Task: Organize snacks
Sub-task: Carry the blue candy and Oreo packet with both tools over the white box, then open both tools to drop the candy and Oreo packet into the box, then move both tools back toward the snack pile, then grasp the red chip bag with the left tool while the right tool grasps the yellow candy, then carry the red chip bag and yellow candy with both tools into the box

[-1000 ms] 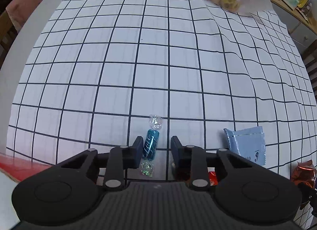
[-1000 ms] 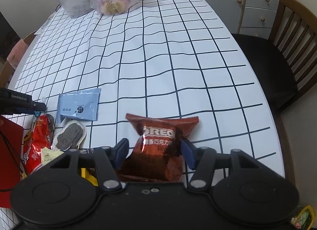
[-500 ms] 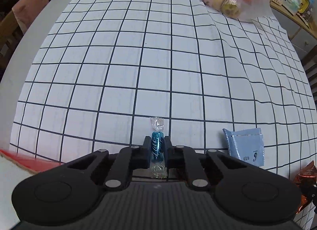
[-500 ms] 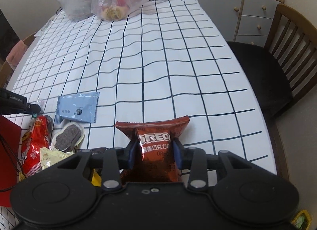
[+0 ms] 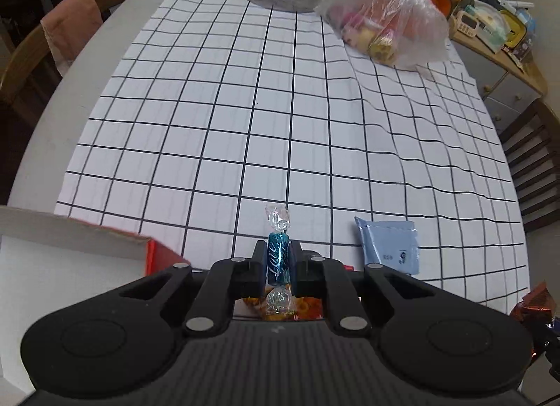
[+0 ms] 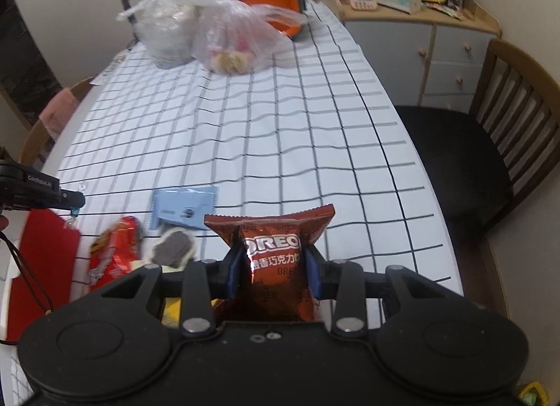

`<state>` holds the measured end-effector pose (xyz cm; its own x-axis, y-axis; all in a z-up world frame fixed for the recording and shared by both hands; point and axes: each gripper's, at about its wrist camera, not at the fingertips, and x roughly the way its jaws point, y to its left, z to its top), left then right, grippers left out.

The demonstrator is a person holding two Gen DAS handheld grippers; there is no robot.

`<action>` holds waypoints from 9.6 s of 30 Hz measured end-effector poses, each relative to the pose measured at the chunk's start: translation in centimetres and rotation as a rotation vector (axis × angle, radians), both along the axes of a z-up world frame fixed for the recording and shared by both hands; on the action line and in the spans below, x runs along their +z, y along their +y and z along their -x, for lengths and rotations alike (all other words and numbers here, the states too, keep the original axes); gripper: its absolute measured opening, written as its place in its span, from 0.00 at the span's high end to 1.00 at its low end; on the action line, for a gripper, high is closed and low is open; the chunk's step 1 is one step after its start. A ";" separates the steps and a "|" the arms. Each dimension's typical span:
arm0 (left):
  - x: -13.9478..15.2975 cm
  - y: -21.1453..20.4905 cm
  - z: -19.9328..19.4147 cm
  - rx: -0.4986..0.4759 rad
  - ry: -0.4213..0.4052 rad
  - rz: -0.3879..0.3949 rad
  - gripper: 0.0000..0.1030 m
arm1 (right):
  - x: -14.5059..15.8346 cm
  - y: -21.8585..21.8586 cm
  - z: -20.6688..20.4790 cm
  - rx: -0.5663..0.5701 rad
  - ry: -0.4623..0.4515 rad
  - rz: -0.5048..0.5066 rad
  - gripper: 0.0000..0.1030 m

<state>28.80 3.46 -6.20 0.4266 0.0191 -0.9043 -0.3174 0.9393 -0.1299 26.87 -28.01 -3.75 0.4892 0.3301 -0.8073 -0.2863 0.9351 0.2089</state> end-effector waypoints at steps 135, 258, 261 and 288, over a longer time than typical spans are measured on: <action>3.1 -6.3 16.6 -0.024 -0.237 -0.020 0.21 | 2.4 -0.4 9.6 0.307 -0.165 -0.025 0.00; 3.1 5.9 23.1 0.074 -0.107 0.077 0.27 | -8.6 13.7 11.9 0.514 0.085 0.241 0.57; 3.1 6.0 23.2 0.080 -0.109 0.076 0.27 | -8.5 13.5 12.1 0.514 0.076 0.238 0.65; 6.8 12.4 25.3 0.164 -0.172 -0.021 0.27 | 6.1 21.1 13.8 0.572 -0.094 -0.085 0.72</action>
<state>3.50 15.83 0.57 0.5639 0.1191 -0.8172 -0.4413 0.8799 -0.1763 13.06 -6.88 2.36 0.2824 0.6250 -0.7277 -0.7619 0.6071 0.2258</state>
